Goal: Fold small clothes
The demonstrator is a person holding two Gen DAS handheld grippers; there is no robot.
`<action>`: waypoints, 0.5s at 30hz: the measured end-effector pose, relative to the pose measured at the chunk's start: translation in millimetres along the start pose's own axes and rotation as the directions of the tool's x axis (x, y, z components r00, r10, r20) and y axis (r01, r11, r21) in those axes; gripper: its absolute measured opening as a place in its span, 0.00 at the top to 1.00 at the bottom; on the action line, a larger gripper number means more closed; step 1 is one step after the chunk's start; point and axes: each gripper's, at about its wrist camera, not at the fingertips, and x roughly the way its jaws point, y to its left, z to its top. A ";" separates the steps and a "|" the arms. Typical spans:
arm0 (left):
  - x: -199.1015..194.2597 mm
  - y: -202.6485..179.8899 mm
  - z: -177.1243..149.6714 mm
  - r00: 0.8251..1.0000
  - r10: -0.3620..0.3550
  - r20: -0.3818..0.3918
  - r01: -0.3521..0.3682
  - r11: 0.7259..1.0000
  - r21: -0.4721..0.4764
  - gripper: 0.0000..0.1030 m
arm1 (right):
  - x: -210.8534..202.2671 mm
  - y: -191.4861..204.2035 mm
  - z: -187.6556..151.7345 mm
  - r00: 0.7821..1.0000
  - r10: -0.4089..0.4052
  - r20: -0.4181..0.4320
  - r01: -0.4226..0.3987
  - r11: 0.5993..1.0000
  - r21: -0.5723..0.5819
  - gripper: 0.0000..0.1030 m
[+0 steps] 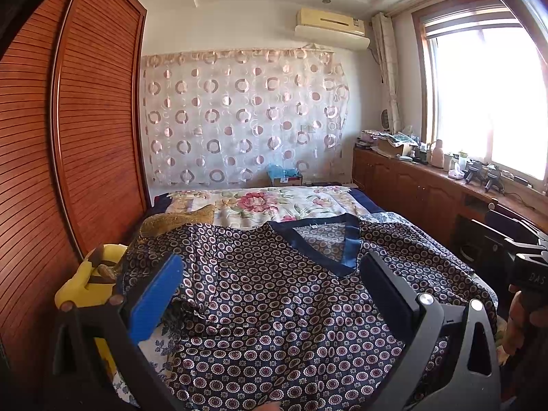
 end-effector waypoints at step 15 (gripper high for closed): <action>3.6 1.6 -5.0 1.000 -0.004 -0.019 0.004 1.000 -0.003 0.00 | 7.6 4.7 1.2 1.000 0.013 -0.006 -0.013 1.000 0.007 0.00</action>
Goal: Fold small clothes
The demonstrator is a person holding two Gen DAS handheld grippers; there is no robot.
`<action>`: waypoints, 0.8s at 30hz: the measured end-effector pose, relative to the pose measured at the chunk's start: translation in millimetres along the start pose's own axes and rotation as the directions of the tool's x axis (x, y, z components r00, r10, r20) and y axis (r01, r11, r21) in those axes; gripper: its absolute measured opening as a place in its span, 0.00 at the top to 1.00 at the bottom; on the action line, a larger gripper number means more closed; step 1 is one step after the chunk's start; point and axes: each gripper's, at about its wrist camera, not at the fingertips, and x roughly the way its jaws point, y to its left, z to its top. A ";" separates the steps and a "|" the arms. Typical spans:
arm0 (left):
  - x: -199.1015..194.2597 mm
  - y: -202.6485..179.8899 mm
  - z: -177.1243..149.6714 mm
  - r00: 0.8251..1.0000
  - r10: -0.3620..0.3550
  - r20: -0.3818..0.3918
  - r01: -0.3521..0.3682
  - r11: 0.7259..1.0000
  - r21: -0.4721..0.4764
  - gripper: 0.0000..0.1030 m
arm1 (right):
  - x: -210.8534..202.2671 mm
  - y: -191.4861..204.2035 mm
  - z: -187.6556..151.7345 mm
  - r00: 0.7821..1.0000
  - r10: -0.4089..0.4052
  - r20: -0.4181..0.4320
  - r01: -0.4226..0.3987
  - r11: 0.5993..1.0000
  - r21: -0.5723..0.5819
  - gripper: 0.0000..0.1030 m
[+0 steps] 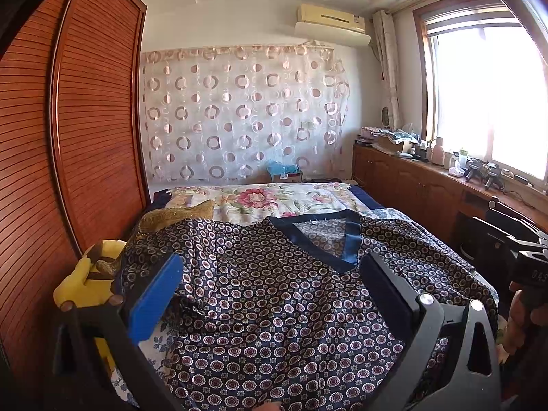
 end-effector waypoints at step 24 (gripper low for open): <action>48.7 60.1 -40.0 0.986 0.090 -0.139 -0.096 0.995 -0.040 0.00 | 77.1 13.0 -46.3 0.982 0.083 -0.170 -0.094 0.994 -0.056 0.01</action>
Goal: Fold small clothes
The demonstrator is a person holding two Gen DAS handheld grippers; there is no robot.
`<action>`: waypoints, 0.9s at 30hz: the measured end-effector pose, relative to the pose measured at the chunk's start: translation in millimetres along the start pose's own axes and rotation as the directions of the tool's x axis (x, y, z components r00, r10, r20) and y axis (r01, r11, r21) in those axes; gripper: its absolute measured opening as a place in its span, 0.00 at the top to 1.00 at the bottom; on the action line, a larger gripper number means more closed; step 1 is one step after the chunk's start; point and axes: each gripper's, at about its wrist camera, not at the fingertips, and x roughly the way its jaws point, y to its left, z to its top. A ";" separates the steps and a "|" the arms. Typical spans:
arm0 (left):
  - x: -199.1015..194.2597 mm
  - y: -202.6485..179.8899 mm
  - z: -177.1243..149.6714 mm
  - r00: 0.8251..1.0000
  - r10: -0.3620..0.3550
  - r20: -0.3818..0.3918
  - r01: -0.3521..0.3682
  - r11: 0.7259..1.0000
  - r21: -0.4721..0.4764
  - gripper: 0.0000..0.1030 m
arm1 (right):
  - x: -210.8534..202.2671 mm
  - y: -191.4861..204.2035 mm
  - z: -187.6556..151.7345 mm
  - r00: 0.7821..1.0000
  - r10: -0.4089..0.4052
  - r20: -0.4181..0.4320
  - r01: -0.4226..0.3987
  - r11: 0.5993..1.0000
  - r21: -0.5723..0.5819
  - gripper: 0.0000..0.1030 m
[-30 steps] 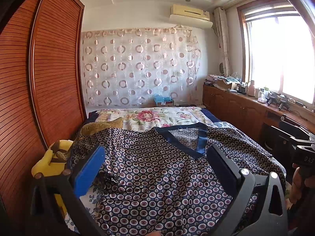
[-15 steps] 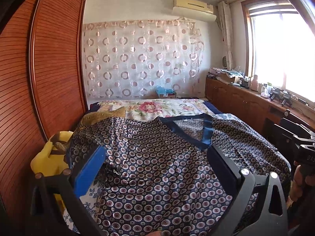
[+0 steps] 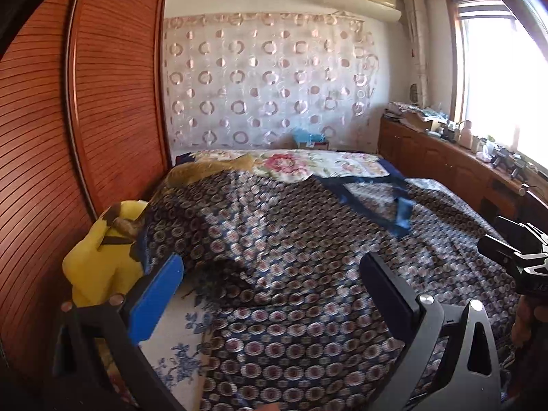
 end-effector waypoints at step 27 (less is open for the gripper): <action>77.1 134.9 -17.1 0.979 -0.055 -0.197 0.016 0.980 -0.197 0.09 | 62.9 20.0 -23.0 0.991 0.025 -0.130 -0.040 0.993 -0.115 0.01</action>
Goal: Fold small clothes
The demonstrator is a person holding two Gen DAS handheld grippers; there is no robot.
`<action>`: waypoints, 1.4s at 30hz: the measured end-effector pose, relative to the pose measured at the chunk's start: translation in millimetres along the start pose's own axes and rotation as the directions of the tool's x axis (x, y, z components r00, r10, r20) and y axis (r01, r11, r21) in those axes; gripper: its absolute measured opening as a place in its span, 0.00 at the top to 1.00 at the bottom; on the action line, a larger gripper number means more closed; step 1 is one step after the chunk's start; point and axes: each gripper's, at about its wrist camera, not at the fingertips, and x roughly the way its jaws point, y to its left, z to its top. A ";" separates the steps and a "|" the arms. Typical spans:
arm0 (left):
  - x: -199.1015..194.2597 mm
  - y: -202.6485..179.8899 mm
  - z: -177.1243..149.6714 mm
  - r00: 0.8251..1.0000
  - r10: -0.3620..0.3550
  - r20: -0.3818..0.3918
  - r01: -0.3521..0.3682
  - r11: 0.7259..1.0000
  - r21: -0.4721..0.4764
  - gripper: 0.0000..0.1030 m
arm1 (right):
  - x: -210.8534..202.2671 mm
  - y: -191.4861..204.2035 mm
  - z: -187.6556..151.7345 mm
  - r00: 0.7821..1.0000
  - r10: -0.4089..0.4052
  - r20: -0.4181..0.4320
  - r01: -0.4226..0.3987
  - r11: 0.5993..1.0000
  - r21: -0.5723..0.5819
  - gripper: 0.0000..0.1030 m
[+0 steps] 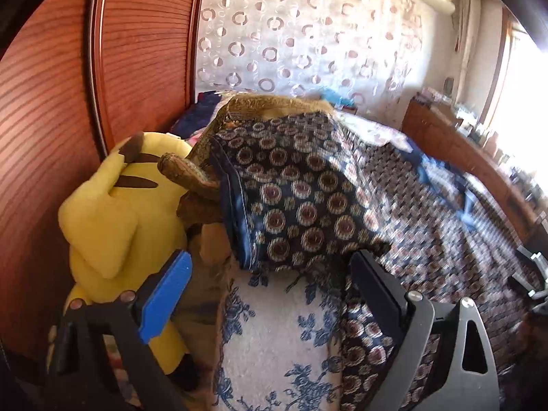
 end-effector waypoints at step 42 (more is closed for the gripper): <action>-6.6 -83.1 86.1 0.970 -0.227 0.082 0.213 0.964 0.158 1.00 | -0.2 4.7 -2.4 1.000 0.004 0.002 -0.004 1.000 0.010 0.01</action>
